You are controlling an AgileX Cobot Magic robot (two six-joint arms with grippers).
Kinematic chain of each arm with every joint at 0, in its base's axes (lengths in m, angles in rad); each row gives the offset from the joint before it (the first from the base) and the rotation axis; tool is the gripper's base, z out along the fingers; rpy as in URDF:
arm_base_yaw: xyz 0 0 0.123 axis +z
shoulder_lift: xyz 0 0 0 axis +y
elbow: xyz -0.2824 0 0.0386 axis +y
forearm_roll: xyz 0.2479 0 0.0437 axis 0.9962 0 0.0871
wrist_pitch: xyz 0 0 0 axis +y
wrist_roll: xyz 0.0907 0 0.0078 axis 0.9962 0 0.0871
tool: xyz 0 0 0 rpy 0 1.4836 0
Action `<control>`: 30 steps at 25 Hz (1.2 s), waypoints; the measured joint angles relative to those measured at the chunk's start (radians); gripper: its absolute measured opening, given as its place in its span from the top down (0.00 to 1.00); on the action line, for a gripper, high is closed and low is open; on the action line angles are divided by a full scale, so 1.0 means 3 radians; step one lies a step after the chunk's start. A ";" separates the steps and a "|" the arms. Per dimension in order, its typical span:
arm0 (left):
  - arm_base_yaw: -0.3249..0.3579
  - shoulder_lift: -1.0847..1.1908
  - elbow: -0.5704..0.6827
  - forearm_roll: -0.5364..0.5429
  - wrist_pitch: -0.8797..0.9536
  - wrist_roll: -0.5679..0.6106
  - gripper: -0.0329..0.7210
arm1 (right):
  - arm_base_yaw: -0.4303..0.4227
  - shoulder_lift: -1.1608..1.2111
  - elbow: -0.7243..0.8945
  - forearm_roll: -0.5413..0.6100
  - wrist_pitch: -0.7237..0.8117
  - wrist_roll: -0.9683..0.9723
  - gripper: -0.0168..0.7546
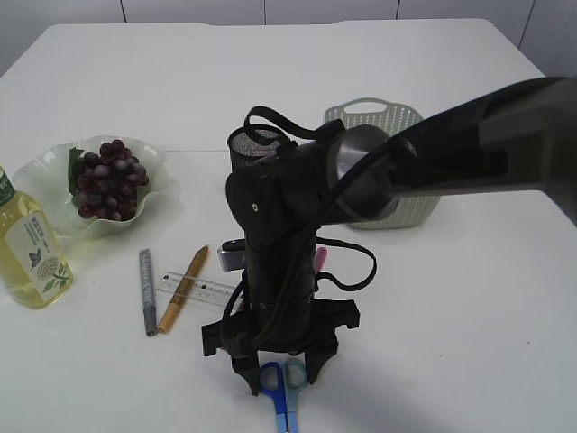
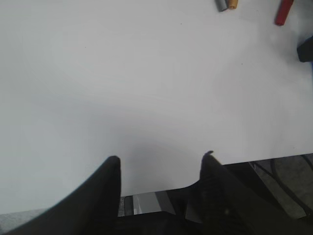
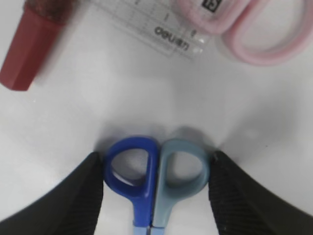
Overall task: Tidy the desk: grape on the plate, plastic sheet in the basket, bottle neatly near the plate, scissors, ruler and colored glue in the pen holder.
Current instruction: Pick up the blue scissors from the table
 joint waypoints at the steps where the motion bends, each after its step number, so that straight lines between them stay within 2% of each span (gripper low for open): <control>1: 0.0000 0.0000 0.0000 0.0000 0.0000 0.0000 0.44 | 0.0000 0.0000 0.0000 0.0000 0.0000 0.0000 0.39; 17: 0.0000 0.0000 0.0000 0.0000 0.0000 0.0000 0.44 | 0.0000 0.0005 0.0000 0.0170 0.0140 -0.0046 0.42; 30: 0.0000 0.0000 0.0000 -0.0006 0.0000 0.0000 0.44 | 0.0103 -0.0222 0.0000 0.0037 0.0268 -0.0067 0.42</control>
